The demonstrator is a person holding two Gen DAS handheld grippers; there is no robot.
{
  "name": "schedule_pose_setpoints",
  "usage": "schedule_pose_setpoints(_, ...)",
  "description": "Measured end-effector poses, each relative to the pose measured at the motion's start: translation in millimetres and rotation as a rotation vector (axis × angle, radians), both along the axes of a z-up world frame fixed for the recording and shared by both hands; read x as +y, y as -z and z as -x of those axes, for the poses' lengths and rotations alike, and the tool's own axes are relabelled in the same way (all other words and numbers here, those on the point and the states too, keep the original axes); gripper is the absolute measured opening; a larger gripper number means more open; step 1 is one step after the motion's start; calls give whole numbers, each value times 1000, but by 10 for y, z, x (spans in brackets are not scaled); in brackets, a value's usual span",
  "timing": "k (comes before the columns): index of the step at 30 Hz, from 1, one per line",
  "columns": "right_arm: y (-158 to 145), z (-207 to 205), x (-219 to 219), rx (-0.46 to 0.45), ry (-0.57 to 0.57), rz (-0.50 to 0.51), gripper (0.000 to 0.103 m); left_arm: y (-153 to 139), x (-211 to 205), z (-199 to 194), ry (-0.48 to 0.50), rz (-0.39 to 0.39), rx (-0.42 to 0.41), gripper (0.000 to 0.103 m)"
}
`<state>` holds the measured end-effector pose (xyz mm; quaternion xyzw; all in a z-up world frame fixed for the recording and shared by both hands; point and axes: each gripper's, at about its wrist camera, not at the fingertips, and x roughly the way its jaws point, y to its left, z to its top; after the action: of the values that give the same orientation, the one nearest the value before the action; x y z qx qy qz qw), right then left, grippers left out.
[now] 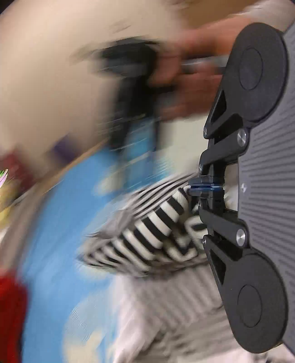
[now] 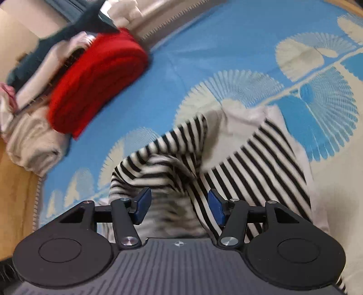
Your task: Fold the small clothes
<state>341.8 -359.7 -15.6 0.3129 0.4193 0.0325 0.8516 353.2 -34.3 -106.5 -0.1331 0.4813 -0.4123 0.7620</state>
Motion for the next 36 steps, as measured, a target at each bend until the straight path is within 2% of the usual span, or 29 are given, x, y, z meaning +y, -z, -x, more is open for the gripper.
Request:
schedule_pose_setpoints(1,-25,14,-22,-17,-6,7,60,75,-128,56,70,-55,10,2)
schedule_pose_setpoints(2,-28,17,-31,-23,-15,15,62,132,-212,115,96,-114,-5,3)
schedule_pose_setpoints(3,-13,14,-29,-14,-31,22,63,184,-259,144,92,-166,-11,10)
schedule_pose_setpoints(4,18,-1,-13,5,-49,27,64,213,-245,122,72,-176,10,15)
schedule_pose_setpoints(5,71,-25,14,37,-70,42,64,216,-183,76,36,-152,34,26)
schedule_pose_setpoints(6,130,-41,57,77,-87,75,64,190,-47,16,-34,-112,50,29)
schedule_pose_setpoints(8,254,-53,135,147,-88,170,64,169,206,-141,-180,-86,81,33)
schedule_pose_setpoints(10,338,-50,141,183,-65,221,61,216,452,-275,-351,-109,127,39)
schedule_pose_setpoints(12,362,-33,75,195,-20,218,59,368,604,-373,-459,-153,223,39)
schedule_pose_setpoints(15,282,23,-94,166,68,202,59,571,648,-405,-484,-140,363,40)
schedule_pose_setpoints(17,206,61,-194,120,113,215,59,630,619,-365,-479,-124,422,45)
schedule_pose_setpoints(19,184,79,-276,105,159,236,60,690,583,-287,-476,-121,447,48)
schedule_pose_setpoints(21,275,47,-316,134,168,236,60,698,542,-276,-476,-138,449,47)
schedule_pose_setpoints(23,406,22,-319,175,161,220,59,688,524,-269,-478,-153,435,36)
schedule_pose_setpoints(24,467,15,-318,194,159,213,48,664,505,-287,-488,-157,420,11)
schedule_pose_setpoints(25,493,23,-315,202,156,199,33,604,514,-302,-505,-155,402,1)
schedule_pose_setpoints(26,503,23,-306,197,154,178,3,507,596,-300,-531,-145,365,1)
schedule_pose_setpoints(27,486,25,-298,173,155,149,1,366,660,-326,-559,-132,287,1)
schedule_pose_setpoints(29,322,91,-317,72,186,47,1,0,763,-343,-613,-96,61,1)
schedule_pose_setpoints(30,202,144,-338,-3,193,-20,1,-259,827,-303,-628,-78,-94,1)
schedule_pose_setpoints(32,-27,268,-358,-145,179,-128,1,-618,945,-208,-639,-46,-303,1)
schedule_pose_setpoints(33,-86,320,-359,-187,166,-161,1,-695,1022,-182,-654,-20,-335,1)
schedule_pose_setpoints(34,-97,352,-360,-193,157,-180,1,-707,1117,-178,-671,15,-318,1)
schedule_pose_setpoints(35,-64,360,-356,-159,145,-188,1,-665,1185,-196,-681,35,-268,1)
schedule_pose_setpoints(36,31,345,-344,-78,127,-177,1,-549,1214,-258,-677,24,-173,1)
